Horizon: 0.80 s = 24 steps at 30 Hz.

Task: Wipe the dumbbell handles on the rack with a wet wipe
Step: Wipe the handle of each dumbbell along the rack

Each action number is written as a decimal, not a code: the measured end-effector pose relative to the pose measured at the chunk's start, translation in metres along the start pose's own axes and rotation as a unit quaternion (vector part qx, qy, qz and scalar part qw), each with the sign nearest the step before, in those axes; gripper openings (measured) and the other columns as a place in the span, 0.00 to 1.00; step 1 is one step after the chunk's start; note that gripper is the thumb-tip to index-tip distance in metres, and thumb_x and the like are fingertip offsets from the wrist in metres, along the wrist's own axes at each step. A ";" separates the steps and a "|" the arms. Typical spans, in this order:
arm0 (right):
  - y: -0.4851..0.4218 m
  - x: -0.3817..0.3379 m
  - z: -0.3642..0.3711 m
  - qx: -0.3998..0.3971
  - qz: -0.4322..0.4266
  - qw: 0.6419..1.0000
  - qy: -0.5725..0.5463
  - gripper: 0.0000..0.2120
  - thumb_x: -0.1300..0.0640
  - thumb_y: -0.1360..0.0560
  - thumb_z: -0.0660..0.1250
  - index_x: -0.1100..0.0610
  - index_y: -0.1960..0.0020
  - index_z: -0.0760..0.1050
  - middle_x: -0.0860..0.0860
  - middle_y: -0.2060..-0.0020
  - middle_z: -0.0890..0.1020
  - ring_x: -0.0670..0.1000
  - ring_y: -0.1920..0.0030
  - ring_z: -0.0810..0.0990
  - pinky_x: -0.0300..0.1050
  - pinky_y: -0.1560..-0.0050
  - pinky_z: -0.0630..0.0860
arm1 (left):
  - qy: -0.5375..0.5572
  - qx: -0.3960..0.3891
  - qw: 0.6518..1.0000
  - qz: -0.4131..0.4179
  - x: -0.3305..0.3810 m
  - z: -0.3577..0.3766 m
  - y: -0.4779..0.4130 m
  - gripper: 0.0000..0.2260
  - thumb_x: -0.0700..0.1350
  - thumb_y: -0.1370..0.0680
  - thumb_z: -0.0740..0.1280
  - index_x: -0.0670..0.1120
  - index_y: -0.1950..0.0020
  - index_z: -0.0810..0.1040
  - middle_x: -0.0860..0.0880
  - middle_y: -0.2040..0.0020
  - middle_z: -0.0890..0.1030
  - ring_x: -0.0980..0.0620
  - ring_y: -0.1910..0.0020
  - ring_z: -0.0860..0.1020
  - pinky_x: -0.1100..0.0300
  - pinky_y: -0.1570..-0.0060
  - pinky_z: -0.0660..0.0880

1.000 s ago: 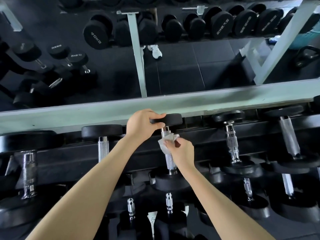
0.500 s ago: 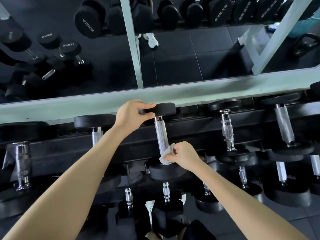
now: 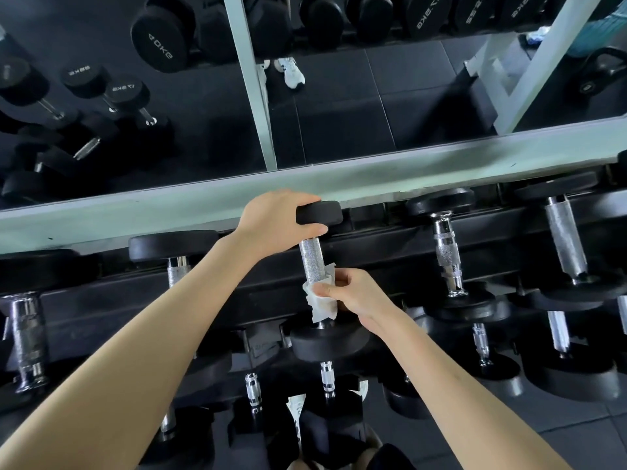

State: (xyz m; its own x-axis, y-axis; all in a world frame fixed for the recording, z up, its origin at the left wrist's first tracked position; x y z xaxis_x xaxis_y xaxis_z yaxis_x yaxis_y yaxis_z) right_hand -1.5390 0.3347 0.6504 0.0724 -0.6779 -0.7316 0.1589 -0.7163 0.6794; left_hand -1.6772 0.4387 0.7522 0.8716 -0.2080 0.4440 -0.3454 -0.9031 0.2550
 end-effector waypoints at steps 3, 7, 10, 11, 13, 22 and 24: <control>0.004 -0.006 0.009 0.005 -0.017 0.998 0.052 0.14 0.55 0.31 0.76 0.60 0.48 0.79 0.50 0.59 0.83 0.46 0.59 0.82 0.32 0.64 0.75 | -0.006 0.000 1.000 0.001 -0.001 0.003 -0.001 0.24 0.59 0.27 0.68 0.56 0.33 0.72 0.55 0.39 0.78 0.52 0.40 0.75 0.59 0.49 0.69; 0.003 -0.009 0.013 0.027 -0.023 0.995 0.096 0.16 0.55 0.33 0.77 0.61 0.50 0.79 0.53 0.58 0.83 0.49 0.58 0.82 0.38 0.58 0.78 | -0.012 -0.002 1.000 0.000 -0.001 0.005 -0.001 0.23 0.60 0.26 0.67 0.56 0.33 0.72 0.56 0.39 0.78 0.52 0.41 0.75 0.60 0.51 0.69; 0.003 -0.011 0.012 0.046 -0.018 0.995 0.087 0.12 0.58 0.34 0.77 0.62 0.55 0.80 0.52 0.63 0.81 0.48 0.62 0.81 0.39 0.61 0.78 | -0.023 -0.010 1.000 0.008 0.001 0.004 0.000 0.23 0.59 0.26 0.67 0.55 0.33 0.72 0.56 0.42 0.79 0.51 0.43 0.76 0.60 0.52 0.69; 0.004 -0.011 0.013 0.054 -0.016 0.995 0.083 0.10 0.58 0.34 0.77 0.61 0.57 0.80 0.52 0.64 0.81 0.50 0.62 0.81 0.42 0.61 0.79 | -0.036 -0.019 0.999 0.015 0.002 0.004 0.000 0.22 0.58 0.26 0.68 0.54 0.33 0.72 0.55 0.44 0.80 0.50 0.46 0.77 0.59 0.53 0.70; 0.004 -0.012 0.014 0.070 -0.017 0.994 0.084 0.07 0.58 0.34 0.77 0.58 0.62 0.79 0.53 0.65 0.81 0.52 0.62 0.81 0.46 0.59 0.79 | -0.070 -0.049 0.996 0.034 0.003 0.000 -0.003 0.18 0.54 0.26 0.69 0.52 0.37 0.75 0.52 0.51 0.82 0.48 0.53 0.77 0.59 0.58 0.70; 0.017 -0.016 0.027 0.226 -0.046 0.941 0.248 0.19 0.54 0.34 0.73 0.55 0.73 0.64 0.43 0.76 0.70 0.44 0.73 0.69 0.34 0.74 0.59 | 0.013 -0.026 0.996 0.084 -0.008 -0.012 0.011 0.10 0.42 0.30 0.71 0.46 0.49 0.81 0.47 0.64 0.82 0.47 0.65 0.76 0.60 0.62 0.74; 0.019 -0.019 0.026 0.252 -0.050 0.926 0.277 0.20 0.55 0.33 0.71 0.55 0.73 0.61 0.43 0.77 0.68 0.45 0.74 0.68 0.34 0.75 0.57 | 0.040 -0.006 0.996 0.083 -0.011 -0.013 0.015 0.12 0.41 0.31 0.72 0.48 0.47 0.81 0.48 0.63 0.82 0.47 0.61 0.78 0.58 0.58 0.74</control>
State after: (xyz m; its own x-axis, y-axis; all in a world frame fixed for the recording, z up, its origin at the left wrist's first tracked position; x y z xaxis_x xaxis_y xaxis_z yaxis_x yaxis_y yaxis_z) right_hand -1.5630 0.3295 0.6792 0.5985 -0.5145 -0.6141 -0.2767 -0.8521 0.4442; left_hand -1.6965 0.4326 0.7619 0.7724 -0.3227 0.5471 -0.4860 -0.8548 0.1821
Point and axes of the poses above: each hand's wrist, its own y-axis away from the middle knuckle, its own z-axis out of the palm, x = y × z, the point moved 3 cm from there along -y, towards the middle knuckle
